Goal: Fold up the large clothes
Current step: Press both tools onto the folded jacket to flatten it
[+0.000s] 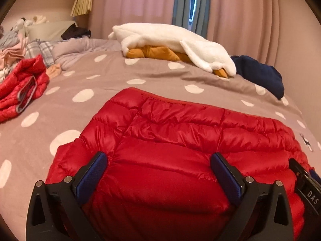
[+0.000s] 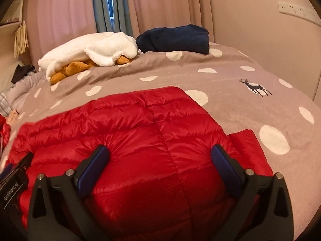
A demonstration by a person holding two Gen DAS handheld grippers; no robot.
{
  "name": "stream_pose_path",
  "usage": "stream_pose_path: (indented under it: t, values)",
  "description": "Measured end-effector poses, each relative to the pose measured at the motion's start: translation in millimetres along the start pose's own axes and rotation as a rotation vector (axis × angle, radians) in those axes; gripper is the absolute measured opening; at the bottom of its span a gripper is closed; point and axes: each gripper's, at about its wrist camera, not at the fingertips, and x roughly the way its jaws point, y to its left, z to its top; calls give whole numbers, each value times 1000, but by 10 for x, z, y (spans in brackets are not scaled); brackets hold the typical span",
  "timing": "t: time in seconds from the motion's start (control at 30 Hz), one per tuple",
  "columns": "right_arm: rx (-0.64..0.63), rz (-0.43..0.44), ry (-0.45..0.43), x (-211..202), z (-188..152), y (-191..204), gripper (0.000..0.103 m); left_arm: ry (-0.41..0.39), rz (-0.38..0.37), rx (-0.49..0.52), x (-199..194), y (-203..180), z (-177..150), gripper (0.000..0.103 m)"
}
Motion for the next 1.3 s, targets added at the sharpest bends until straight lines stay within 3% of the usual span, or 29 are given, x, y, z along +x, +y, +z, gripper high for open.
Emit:
stream_pose_path:
  t: [0.17, 0.9, 1.1, 1.3]
  values:
    - [7, 4, -5, 14, 7, -36, 103, 9, -33, -24, 15, 59, 13, 102]
    - [-40, -55, -11, 58, 5, 67, 103, -8, 27, 15, 45, -22, -38, 102]
    - [-55, -111, -11, 14, 8, 110, 103, -22, 59, 39, 4, -70, -37, 102]
    - [-14, -108, 7, -54, -5, 57, 103, 1, 28, 25, -29, -29, -28, 102]
